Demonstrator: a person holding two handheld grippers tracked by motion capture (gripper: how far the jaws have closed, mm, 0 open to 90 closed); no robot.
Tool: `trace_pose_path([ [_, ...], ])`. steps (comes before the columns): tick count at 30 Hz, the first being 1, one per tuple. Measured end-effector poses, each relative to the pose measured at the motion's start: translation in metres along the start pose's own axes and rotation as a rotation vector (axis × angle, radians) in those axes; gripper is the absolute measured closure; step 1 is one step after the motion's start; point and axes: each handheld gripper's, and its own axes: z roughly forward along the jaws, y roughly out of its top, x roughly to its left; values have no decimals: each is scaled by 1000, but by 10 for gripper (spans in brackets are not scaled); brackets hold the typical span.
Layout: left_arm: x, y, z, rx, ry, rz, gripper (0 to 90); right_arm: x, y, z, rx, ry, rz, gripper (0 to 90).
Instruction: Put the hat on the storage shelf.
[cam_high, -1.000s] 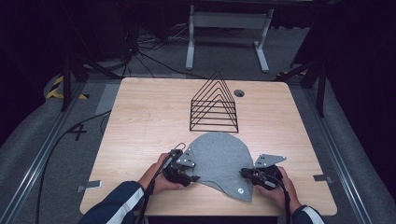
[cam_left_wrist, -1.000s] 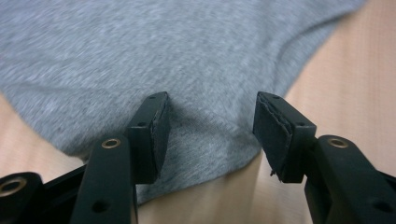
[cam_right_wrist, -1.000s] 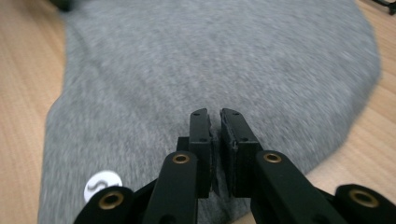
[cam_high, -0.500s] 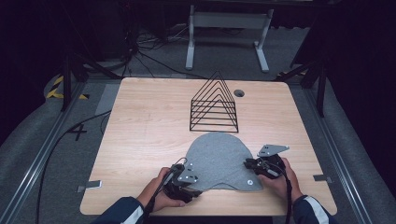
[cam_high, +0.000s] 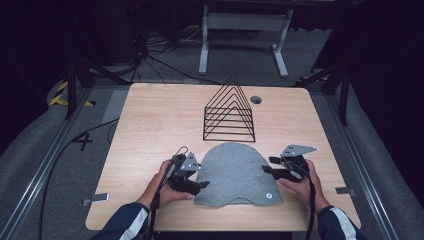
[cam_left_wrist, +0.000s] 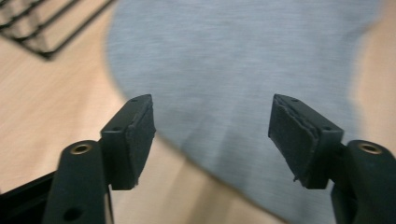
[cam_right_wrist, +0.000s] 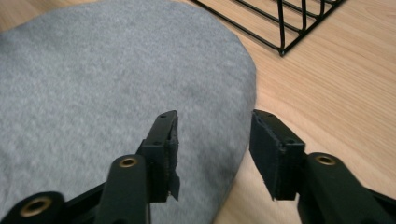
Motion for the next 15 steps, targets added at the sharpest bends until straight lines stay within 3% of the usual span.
trace_pose_path([
  [3, 23, 0, 14, 27, -2, -78, 266, 0, 7, 14, 36, -8, -15, 453],
  [4, 29, 1, 18, 32, -20, -90, 260, -1, 8, 18, 42, -6, -21, 447],
  [6, 37, 3, 25, 35, -4, -95, 242, -4, 10, 28, 62, -5, -21, 415],
  [8, 42, 5, 30, 35, -31, -118, 231, -8, 12, 35, 79, -1, -4, 384],
  [11, 45, 8, 42, 55, -43, -130, 201, -13, 17, 43, 89, 7, 19, 344],
  [15, 40, 12, 47, 78, 11, -87, 185, -10, 21, 51, 108, -22, -5, 274],
])
